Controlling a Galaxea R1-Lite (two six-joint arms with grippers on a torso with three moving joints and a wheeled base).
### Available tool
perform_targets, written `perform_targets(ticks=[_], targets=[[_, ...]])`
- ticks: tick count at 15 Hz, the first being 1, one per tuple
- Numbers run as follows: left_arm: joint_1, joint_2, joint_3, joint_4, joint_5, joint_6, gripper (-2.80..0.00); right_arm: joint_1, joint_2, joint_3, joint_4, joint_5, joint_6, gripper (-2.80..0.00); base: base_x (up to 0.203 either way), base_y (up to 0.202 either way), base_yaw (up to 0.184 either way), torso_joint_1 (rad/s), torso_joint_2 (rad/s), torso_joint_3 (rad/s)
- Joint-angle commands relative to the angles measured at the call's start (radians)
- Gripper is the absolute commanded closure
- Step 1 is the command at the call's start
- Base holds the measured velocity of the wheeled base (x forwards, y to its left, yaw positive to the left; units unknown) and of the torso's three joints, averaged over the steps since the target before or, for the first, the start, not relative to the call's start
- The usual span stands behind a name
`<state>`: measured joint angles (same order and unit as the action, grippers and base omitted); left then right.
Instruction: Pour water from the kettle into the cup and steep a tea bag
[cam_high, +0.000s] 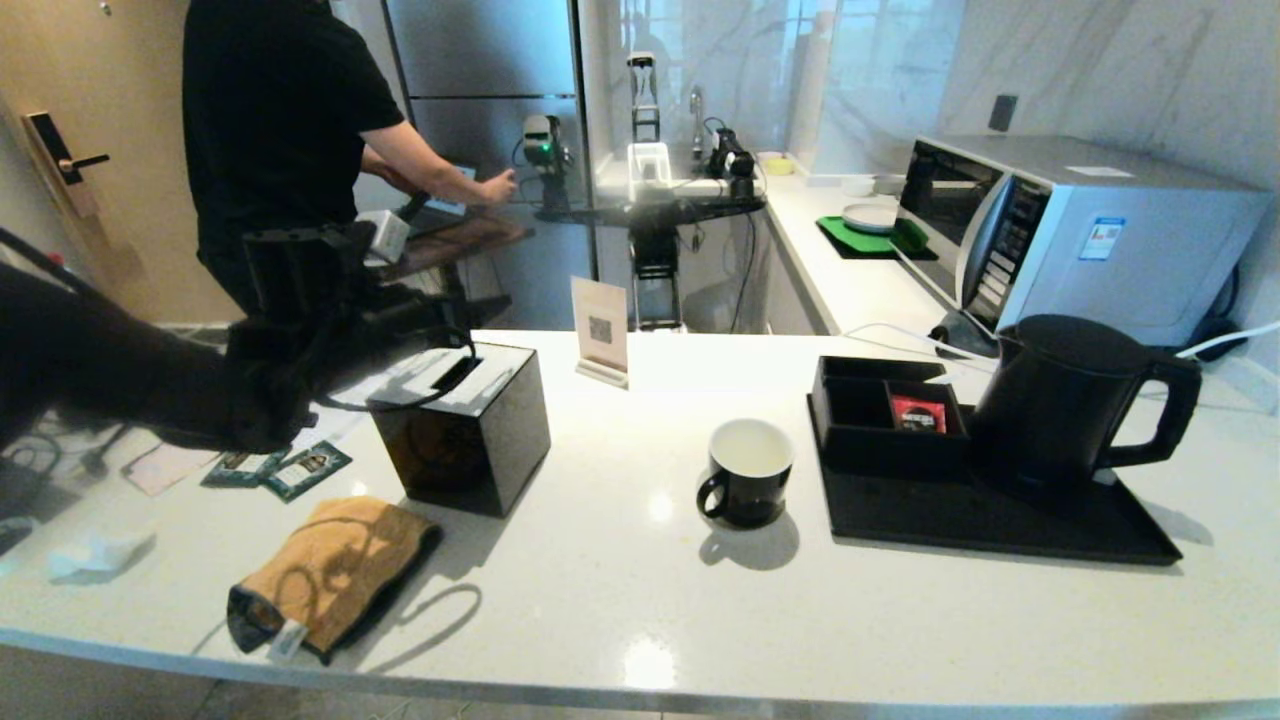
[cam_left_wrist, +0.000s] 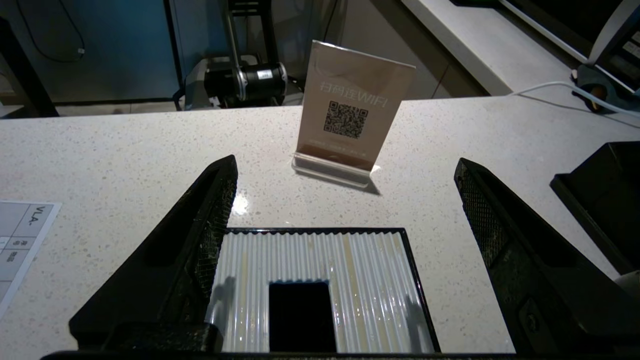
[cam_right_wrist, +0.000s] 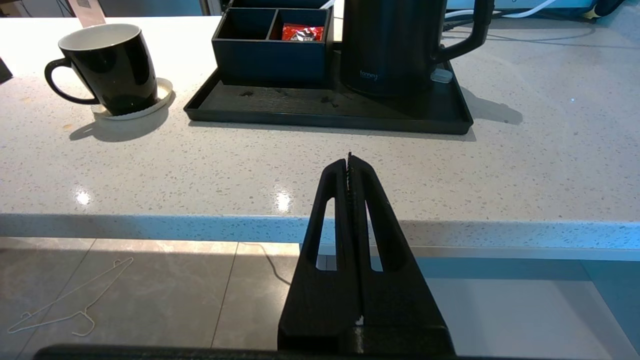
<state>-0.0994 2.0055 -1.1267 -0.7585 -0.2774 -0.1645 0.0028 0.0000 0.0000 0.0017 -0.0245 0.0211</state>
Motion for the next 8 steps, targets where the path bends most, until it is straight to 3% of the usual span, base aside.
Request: perform_targets(ticks=[1,8], targets=[[0.001,-0.001,0.004,-0.005,-0.002,-0.001,-2.8,0.0,0.002,0.0,0.0,0.0,0.0,0.0,0.0,0.0,0.0,0.0,0.0,0.0],[0.001,0.001,-0.002,-0.004,-0.002,-0.006,-2.8,0.0,0.002,0.0,0.0,0.0,0.0,0.0,0.0,0.0,0.0,0.0,0.0,0.0]])
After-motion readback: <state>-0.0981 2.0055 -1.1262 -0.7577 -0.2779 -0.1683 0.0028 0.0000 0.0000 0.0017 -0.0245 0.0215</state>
